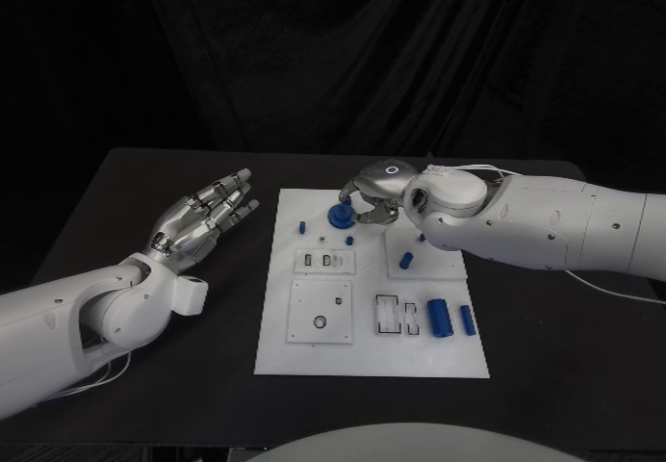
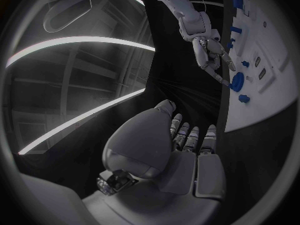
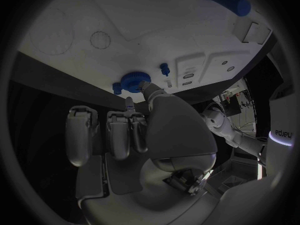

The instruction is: Assemble the parts on the task board

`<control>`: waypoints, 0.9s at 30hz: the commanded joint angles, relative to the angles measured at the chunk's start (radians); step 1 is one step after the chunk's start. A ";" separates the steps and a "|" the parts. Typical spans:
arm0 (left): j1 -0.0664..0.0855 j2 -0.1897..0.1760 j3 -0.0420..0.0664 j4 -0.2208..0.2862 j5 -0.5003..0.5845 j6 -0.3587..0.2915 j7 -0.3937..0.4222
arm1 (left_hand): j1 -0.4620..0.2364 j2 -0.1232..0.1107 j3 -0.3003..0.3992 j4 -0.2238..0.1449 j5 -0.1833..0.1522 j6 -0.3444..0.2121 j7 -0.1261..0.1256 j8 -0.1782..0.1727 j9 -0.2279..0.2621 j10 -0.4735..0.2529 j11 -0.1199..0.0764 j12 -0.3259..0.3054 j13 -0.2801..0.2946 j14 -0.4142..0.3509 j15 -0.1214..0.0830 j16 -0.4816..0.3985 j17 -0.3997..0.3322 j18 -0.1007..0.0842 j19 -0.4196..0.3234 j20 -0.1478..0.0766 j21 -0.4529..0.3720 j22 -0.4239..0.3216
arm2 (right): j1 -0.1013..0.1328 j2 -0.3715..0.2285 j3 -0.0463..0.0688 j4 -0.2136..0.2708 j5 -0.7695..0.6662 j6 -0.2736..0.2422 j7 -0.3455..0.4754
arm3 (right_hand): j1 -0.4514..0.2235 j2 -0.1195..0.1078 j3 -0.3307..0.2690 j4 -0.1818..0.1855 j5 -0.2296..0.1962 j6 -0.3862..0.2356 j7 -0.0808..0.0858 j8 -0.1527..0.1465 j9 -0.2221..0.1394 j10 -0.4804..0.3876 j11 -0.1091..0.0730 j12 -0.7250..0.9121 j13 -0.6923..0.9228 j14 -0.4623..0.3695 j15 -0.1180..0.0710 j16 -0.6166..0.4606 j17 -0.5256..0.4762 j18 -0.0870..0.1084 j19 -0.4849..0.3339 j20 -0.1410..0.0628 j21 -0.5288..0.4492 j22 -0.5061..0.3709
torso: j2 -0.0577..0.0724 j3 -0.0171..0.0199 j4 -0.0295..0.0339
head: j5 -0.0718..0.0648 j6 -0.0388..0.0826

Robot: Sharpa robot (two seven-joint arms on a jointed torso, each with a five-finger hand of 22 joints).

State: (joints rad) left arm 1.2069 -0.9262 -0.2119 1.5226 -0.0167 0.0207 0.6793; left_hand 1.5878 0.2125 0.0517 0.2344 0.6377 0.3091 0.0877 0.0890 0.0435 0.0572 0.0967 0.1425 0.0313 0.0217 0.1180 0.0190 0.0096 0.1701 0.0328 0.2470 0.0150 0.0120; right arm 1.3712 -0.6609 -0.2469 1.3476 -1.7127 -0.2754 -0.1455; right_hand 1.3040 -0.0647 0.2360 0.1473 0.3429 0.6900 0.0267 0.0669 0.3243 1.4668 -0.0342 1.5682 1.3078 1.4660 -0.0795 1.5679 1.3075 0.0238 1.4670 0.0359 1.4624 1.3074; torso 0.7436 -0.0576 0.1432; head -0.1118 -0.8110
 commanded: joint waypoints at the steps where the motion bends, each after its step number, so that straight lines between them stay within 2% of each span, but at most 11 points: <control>1: 0.000 0.003 0.001 0.001 -0.002 0.013 0.046 | 0.001 -0.009 0.004 0.000 -0.003 -0.004 -0.001 -0.005 0.000 -0.004 0.005 0.005 0.000 0.002 0.006 0.003 0.001 0.011 0.002 0.008 0.004 0.001 | -0.003 0.000 0.000 0.003 -0.008 0.001 0.003 | -0.007 -0.003 -0.006 0.000 -0.006 -0.008 0.000 -0.005 -0.001 0.104 -0.006 0.003 0.263 0.105 -0.004 0.003 0.263 0.008 0.027 -0.002 -0.005 0.222 | 0.000 -0.0002 0.0003 | 0.000 -0.001; 9: -0.001 0.003 0.001 0.000 -0.002 0.014 0.046 | 0.001 -0.009 0.004 0.000 -0.003 -0.004 -0.001 -0.005 0.000 -0.004 0.005 0.005 0.000 0.002 0.006 0.003 0.001 0.011 0.002 0.008 0.004 0.001 | -0.003 -0.003 0.000 0.001 -0.008 0.004 0.000 | -0.014 0.004 -0.008 0.006 -0.007 -0.011 0.002 -0.003 -0.008 0.104 -0.006 0.003 0.263 0.105 -0.006 0.003 0.263 0.010 0.020 -0.004 -0.015 0.219 | 0.000 0.0002 0.0005 | 0.000 -0.001; 11: -0.001 0.003 0.001 0.000 -0.002 0.013 0.046 | 0.001 -0.009 0.004 0.000 -0.003 -0.004 -0.001 -0.005 0.000 -0.004 0.005 0.005 0.000 0.002 0.006 0.003 0.001 0.011 0.002 0.008 0.004 0.001 | -0.003 -0.008 0.000 0.001 -0.008 -0.007 0.002 | -0.022 0.009 -0.010 0.013 -0.005 -0.008 0.004 -0.001 -0.011 0.104 -0.006 0.003 0.263 0.105 -0.006 0.003 0.263 0.010 0.020 -0.005 -0.016 0.218 | 0.000 0.0001 0.0001 | 0.000 0.001; 15: -0.001 0.000 0.001 -0.001 -0.002 0.009 0.043 | 0.001 -0.010 0.007 -0.001 -0.003 -0.002 0.001 -0.005 0.000 -0.005 0.005 0.007 0.000 0.002 0.007 0.003 0.002 0.011 0.002 0.009 0.004 0.001 | 0.000 -0.041 0.000 0.015 -0.008 -0.039 0.008 | -0.043 0.019 -0.016 0.030 0.005 0.012 0.010 0.006 -0.018 0.104 -0.003 0.003 0.263 0.105 -0.005 0.003 0.263 0.009 0.025 -0.006 -0.011 0.220 | 0.000 0.0000 0.0008 | -0.008 0.006; 20: -0.001 0.000 0.001 -0.001 -0.002 0.007 0.044 | 0.001 -0.010 0.008 -0.002 -0.003 -0.001 0.001 -0.004 0.000 -0.005 0.004 0.008 0.000 0.002 0.007 0.003 0.002 0.011 0.003 0.009 0.004 0.002 | 0.026 -0.118 0.001 0.069 0.009 -0.064 0.014 | -0.054 0.020 -0.028 0.043 -0.047 0.050 0.020 0.014 -0.025 0.104 0.004 0.003 0.263 0.105 -0.001 0.003 0.263 0.005 0.035 -0.002 0.002 0.226 | 0.000 -0.0001 0.0008 | -0.008 0.008; 21: -0.001 0.000 0.001 -0.001 -0.002 0.006 0.044 | 0.001 -0.010 0.008 -0.002 -0.003 -0.001 0.001 -0.004 0.000 -0.005 0.004 0.008 0.000 0.002 0.007 0.003 0.002 0.011 0.003 0.009 0.004 0.002 | 0.032 -0.136 0.001 0.083 0.021 -0.065 0.016 | -0.056 0.021 -0.034 0.047 -0.078 0.066 0.023 0.018 -0.027 0.104 0.006 0.003 0.263 0.105 0.001 0.003 0.263 0.003 0.039 -0.001 0.007 0.227 | 0.000 0.0001 0.0006 | -0.009 0.007; 23: -0.001 0.000 0.001 -0.001 -0.002 0.007 0.044 | 0.001 -0.010 0.008 -0.002 -0.003 -0.001 0.001 -0.004 0.000 -0.005 0.004 0.008 0.000 0.002 0.007 0.003 0.002 0.011 0.003 0.009 0.004 0.002 | 0.045 -0.178 0.000 0.114 0.057 -0.063 0.023 | -0.057 0.021 -0.041 0.052 -0.104 0.084 0.026 0.023 -0.028 0.104 0.008 0.003 0.263 0.105 0.003 0.003 0.263 0.002 0.044 0.001 0.013 0.230 | -0.001 0.0002 -0.0006 | -0.008 0.006; 25: -0.001 0.001 0.001 -0.002 -0.002 0.008 0.043 | 0.000 -0.010 0.008 -0.002 -0.003 -0.001 0.001 -0.004 0.000 -0.005 0.004 0.008 0.000 0.002 0.007 0.003 0.002 0.011 0.002 0.009 0.004 0.001 | 0.055 -0.215 0.000 0.137 0.097 -0.057 0.028 | -0.056 0.021 -0.043 0.053 -0.111 0.092 0.028 0.025 -0.028 0.104 0.010 0.003 0.263 0.105 0.004 0.003 0.263 0.001 0.046 0.001 0.017 0.231 | -0.002 0.0003 -0.0017 | -0.008 0.002; 27: -0.001 0.003 0.001 -0.003 -0.002 0.008 0.043 | 0.000 -0.010 0.008 -0.002 -0.003 -0.001 0.001 -0.004 0.000 -0.005 0.004 0.008 0.000 0.002 0.007 0.003 0.002 0.011 0.002 0.009 0.004 0.001 | 0.061 -0.246 0.000 0.152 0.133 -0.049 0.028 | -0.056 0.023 -0.046 0.056 -0.115 0.106 0.032 0.029 -0.028 0.104 0.012 0.003 0.263 0.105 0.006 0.003 0.263 -0.001 0.051 0.003 0.025 0.234 | -0.005 0.0000 -0.0029 | -0.010 0.003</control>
State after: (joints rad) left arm 1.2063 -0.9260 -0.2119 1.5184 -0.0168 0.0214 0.6793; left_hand 1.5878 0.2125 0.0544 0.2317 0.6376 0.3091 0.0877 0.0890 0.0434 0.0573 0.0967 0.1464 0.0313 0.0217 0.1179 0.0190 0.0096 0.1700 0.0364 0.2506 0.0150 0.0120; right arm 1.4303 -0.9028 -0.2462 1.4903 -1.6581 -0.3094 -0.1318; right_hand 1.2550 -0.0421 0.1912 0.2007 0.2316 0.7915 0.0583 0.0924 0.2974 1.4666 -0.0264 1.5682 1.3076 1.4660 -0.0795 1.5679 1.3074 0.0237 1.4670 0.0359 1.4838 1.3080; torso 0.7423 -0.0574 0.1425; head -0.1201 -0.8066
